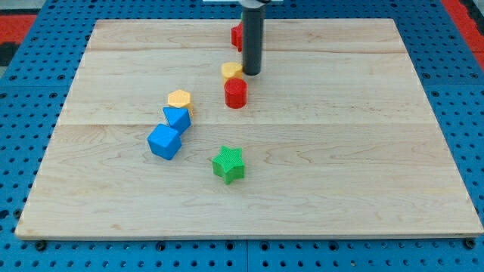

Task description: Push the red circle into the red star

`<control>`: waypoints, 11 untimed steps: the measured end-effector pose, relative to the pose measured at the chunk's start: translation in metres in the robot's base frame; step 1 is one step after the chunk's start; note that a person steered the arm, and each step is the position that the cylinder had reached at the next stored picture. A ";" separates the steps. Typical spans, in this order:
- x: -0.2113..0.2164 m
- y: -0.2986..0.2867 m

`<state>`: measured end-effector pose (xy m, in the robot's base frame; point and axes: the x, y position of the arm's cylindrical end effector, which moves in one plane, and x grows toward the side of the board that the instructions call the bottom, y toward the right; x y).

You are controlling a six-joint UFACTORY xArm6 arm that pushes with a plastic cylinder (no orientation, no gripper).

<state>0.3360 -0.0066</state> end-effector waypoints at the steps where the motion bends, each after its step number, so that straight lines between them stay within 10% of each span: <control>1: 0.001 -0.054; 4: 0.082 -0.027; 7: -0.046 0.022; 8: 0.000 0.062; 11: -0.042 -0.019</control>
